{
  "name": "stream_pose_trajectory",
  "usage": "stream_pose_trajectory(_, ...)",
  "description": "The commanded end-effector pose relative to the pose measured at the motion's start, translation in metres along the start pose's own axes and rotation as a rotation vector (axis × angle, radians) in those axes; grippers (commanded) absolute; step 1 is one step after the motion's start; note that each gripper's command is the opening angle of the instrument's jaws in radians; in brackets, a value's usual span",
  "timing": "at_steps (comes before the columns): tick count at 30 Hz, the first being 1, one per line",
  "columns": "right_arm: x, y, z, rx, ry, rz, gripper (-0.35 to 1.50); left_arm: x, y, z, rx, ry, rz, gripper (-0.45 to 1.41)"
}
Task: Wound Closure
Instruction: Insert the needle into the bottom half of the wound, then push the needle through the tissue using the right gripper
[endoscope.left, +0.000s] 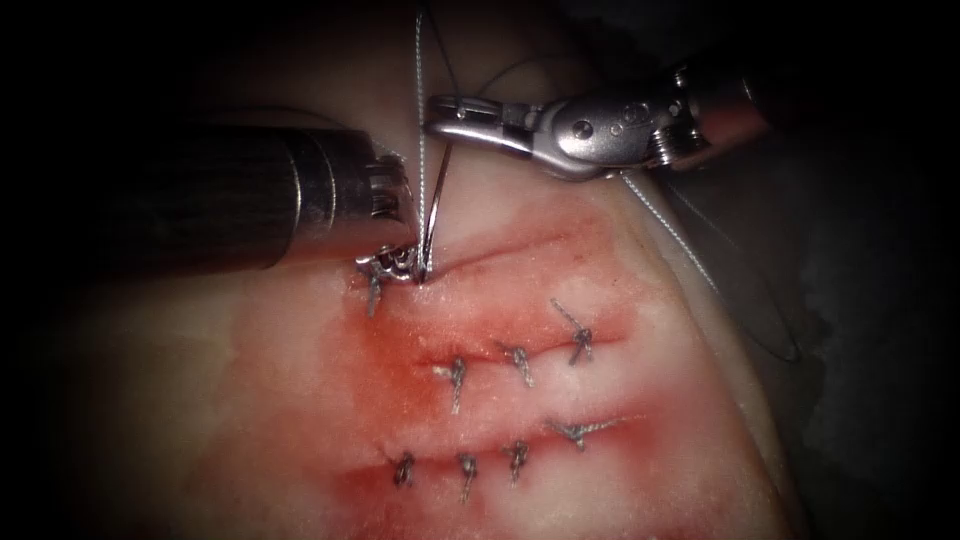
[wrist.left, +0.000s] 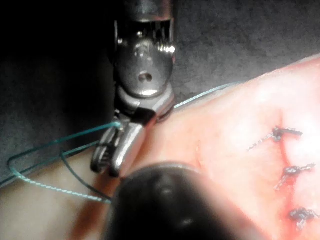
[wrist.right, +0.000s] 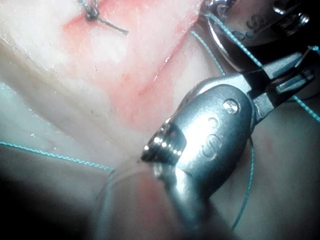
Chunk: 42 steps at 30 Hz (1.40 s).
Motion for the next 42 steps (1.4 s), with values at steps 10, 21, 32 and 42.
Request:
stream_pose_trajectory(10, 0.0005, 0.0001, 0.0006, 0.022, -0.001, 0.065, -0.35, -0.0009, 0.0004, -0.0002, -0.002, -0.002, 0.003, -0.45)
stream_pose_trajectory(21, 0.0004, 0.0004, 0.0006, 0.067, 0.003, 0.128, -0.35, -0.0009, 0.0004, -0.0003, -0.002, -0.001, 0.004, -0.45)
stream_pose_trajectory(32, 0.0014, 0.0005, -0.0004, 0.146, 0.005, 0.324, -0.35, -0.0018, 0.0005, -0.0021, -0.014, -0.055, 0.005, -0.32)
stream_pose_trajectory(42, 0.0051, 0.0009, -0.0023, 0.200, 0.036, 0.431, -0.35, -0.0027, -0.0005, -0.0077, 0.010, -0.191, 0.027, 0.66)
